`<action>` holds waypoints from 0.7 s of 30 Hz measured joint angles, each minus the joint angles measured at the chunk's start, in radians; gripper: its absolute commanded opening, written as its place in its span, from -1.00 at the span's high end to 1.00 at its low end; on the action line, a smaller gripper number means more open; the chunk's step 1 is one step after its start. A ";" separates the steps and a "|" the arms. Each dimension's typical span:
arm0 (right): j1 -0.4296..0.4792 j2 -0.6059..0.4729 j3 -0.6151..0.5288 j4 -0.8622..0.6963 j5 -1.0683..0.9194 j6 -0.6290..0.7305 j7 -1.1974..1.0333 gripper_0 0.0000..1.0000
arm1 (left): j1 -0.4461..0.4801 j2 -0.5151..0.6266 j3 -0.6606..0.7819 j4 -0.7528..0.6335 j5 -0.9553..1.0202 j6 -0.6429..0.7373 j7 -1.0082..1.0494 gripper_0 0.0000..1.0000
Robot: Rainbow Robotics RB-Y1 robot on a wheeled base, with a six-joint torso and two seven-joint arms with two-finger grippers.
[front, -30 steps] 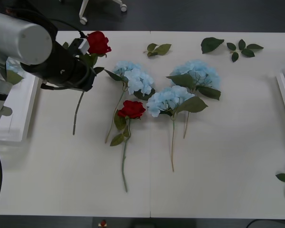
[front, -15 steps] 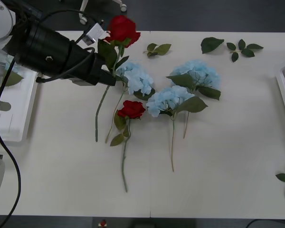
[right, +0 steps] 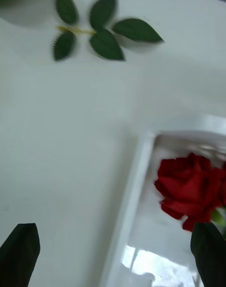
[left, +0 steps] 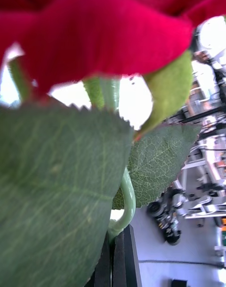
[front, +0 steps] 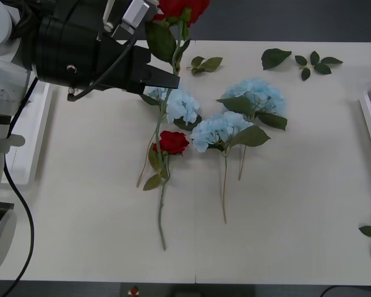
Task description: Put the red flowers into the right box and the blue flowers into the left box
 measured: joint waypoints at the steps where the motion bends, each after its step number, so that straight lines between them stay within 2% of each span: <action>1: 0.000 -0.007 -0.001 -0.024 -0.040 -0.001 0.021 -0.87 | -0.001 -0.009 0.000 0.000 0.008 -0.005 -0.002 1.00; 4: 0.027 -0.027 -0.016 -0.086 -0.273 -0.001 0.052 -0.87 | -0.002 -0.033 0.000 0.000 0.027 -0.019 -0.002 1.00; 7: 0.102 -0.030 -0.080 -0.136 -0.458 -0.001 0.132 -0.87 | -0.002 -0.045 0.000 0.000 0.028 -0.026 -0.002 1.00; 12: 0.288 -0.030 -0.234 -0.231 -0.683 -0.002 0.424 -0.87 | -0.002 -0.046 -0.007 0.000 0.029 -0.037 -0.002 1.00; 17: 0.487 -0.029 -0.358 -0.390 -0.799 -0.012 0.502 -0.87 | -0.002 -0.046 -0.027 0.000 0.039 -0.049 -0.002 1.00; 21: 0.641 0.007 -0.440 -0.538 -0.870 -0.086 0.621 -0.87 | -0.002 -0.046 -0.028 0.000 0.039 -0.049 -0.002 1.00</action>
